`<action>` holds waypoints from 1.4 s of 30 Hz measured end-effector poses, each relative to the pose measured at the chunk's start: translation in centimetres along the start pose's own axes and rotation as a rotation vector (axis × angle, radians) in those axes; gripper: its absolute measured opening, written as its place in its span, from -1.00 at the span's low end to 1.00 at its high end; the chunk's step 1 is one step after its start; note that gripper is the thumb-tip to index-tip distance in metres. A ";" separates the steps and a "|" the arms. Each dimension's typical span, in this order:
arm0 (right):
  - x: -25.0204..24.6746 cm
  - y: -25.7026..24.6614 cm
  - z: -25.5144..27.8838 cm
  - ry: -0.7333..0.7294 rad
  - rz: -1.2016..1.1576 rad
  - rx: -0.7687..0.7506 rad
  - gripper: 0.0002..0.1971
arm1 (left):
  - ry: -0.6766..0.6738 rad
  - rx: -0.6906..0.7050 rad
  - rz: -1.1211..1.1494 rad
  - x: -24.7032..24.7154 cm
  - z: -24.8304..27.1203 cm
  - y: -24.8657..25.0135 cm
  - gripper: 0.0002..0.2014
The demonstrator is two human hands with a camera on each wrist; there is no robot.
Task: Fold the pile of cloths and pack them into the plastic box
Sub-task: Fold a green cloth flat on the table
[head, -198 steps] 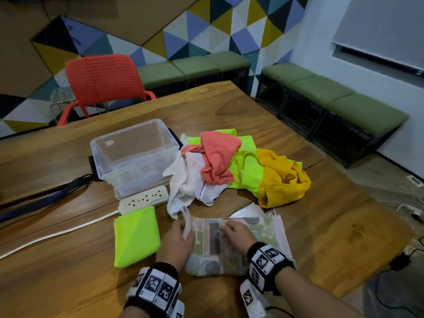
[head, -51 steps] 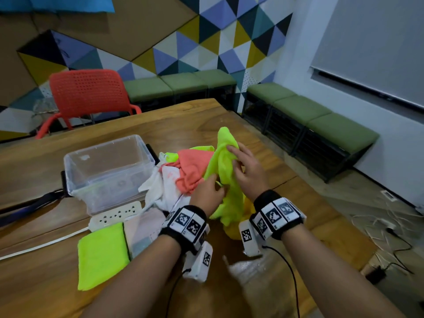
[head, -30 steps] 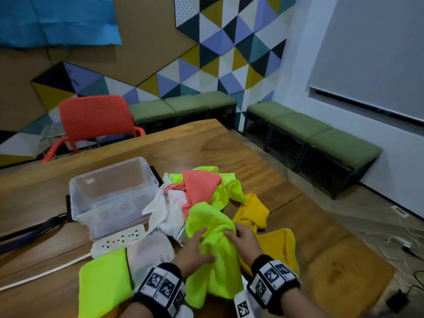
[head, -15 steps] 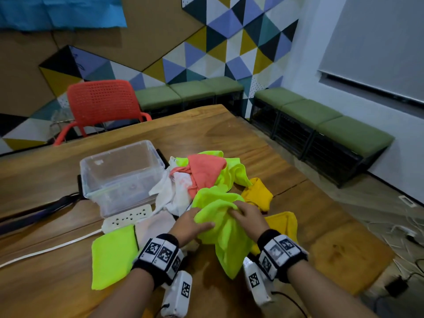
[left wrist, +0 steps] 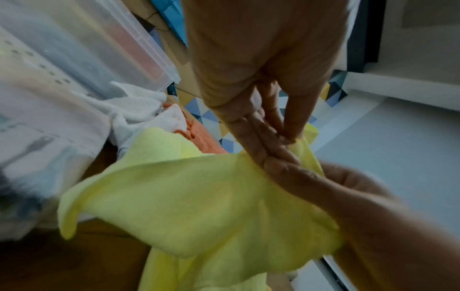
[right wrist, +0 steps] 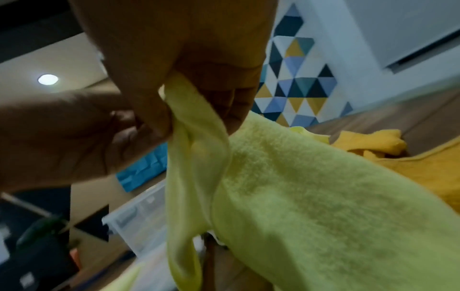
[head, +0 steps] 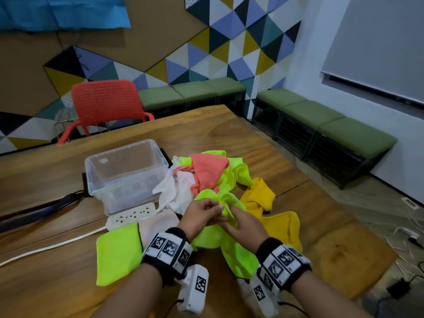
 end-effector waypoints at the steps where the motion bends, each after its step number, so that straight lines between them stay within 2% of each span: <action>1: -0.1 0.2 -0.3 -0.010 -0.056 -0.016 -0.70 | 0.047 0.033 -0.015 -0.2 -0.2 0.0 -0.83; 3: -0.4 1.2 -0.8 -0.020 -0.125 -0.023 -0.76 | 0.217 0.098 -0.151 -1.3 -0.5 -0.1 -0.78; 5: -1.6 2.2 -0.8 0.041 -0.183 0.039 -0.78 | 0.400 0.115 -0.270 -3.2 -0.7 -0.4 -0.75; 8: -3.8 4.0 -0.8 0.203 -0.403 0.137 -0.77 | 0.516 0.127 -0.317 -5.3 -0.5 -0.5 -0.72; 10: -5.1 4.9 -1.1 0.332 -0.602 0.159 -0.77 | 0.438 0.160 -0.321 -5.5 -0.4 -0.6 -0.75; 13: -7.3 6.4 -1.9 0.597 -0.806 0.195 -0.79 | 0.112 0.169 -0.473 -3.7 -0.2 -0.9 -0.87; 16: -10.1 7.2 -2.1 0.774 -0.901 0.214 -0.74 | -0.159 0.191 -0.734 -1.8 -0.1 -1.4 -0.92; 18: -12.3 7.6 -1.8 0.885 -0.820 0.214 -0.66 | -0.234 0.153 -0.890 -2.0 -0.3 -2.1 -0.80; 20: -13.7 8.1 -1.3 0.941 -0.784 0.234 -0.77 | -0.205 0.079 -1.013 -3.3 -0.6 -3.1 -0.76; 21: -13.8 8.3 -1.0 0.926 -0.736 0.247 -0.75 | -0.167 0.052 -1.022 -3.9 -0.5 -3.2 -0.78; 22: -13.5 8.1 -0.8 0.847 -0.663 0.218 -0.61 | -0.125 0.046 -0.983 -4.1 -0.2 -3.1 -0.79; 23: -12.6 7.4 -0.8 0.694 -0.576 0.163 -0.50 | -0.091 0.065 -0.924 -3.8 0.1 -2.6 -0.78; 25: -8.8 5.4 -1.2 0.218 -0.367 0.077 -0.38 | -0.070 0.140 -0.841 -2.2 0.4 -1.1 -0.78; 26: -6.3 4.3 -1.1 -0.032 -0.177 0.050 -0.37 | -0.072 0.161 -0.839 -1.2 0.5 -0.3 -0.71; 27: -4.2 3.7 -1.0 -0.195 0.018 0.037 -0.43 | -0.087 0.188 -0.849 -0.3 0.5 0.4 -0.68; 28: -2.9 3.2 -0.9 -0.237 0.158 0.035 -0.51 | -0.102 0.217 -0.859 0.4 0.5 0.8 -0.71; 30: -3.1 2.8 -0.8 -0.103 0.204 0.069 -0.63 | -0.094 0.249 -0.887 0.5 0.4 1.5 -0.80; 31: -3.9 3.1 -0.8 -0.028 0.135 0.094 -0.67 | -0.065 0.235 -0.876 0.0 0.5 1.8 -0.80; 33: -6.0 3.6 -0.5 -0.010 -0.032 0.108 -0.75 | 0.014 0.232 -0.790 -1.5 0.9 2.1 -0.81; 35: -7.4 3.1 0.5 -0.104 -0.207 0.082 -0.87 | 0.069 0.294 -0.668 -2.6 1.5 2.9 -0.90; 36: -7.7 2.3 1.2 -0.174 -0.318 0.070 -0.92 | 0.081 0.337 -0.607 -2.6 1.9 3.6 -0.85; 38: -9.0 0.8 2.4 -0.233 -0.610 0.087 -0.85 | 0.099 0.443 -0.520 -1.6 3.1 5.4 -0.76; 40: -11.3 -0.3 2.6 -0.156 -0.812 0.056 -0.84 | 0.131 0.579 -0.479 0.0 4.4 7.7 -0.75; 42: -14.2 -1.5 2.1 -0.032 -0.827 -0.011 -0.93 | 0.200 0.693 -0.419 1.2 5.5 10.1 -0.78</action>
Point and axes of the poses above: each hand's wrist, its own z-axis away from the middle knuckle, its own x-axis out of the palm, y = z × x, the point moved 3 cm from there along -z, towards the middle knuckle, and after that the axes turned 1 degree about -y, right-handed, at the moved point
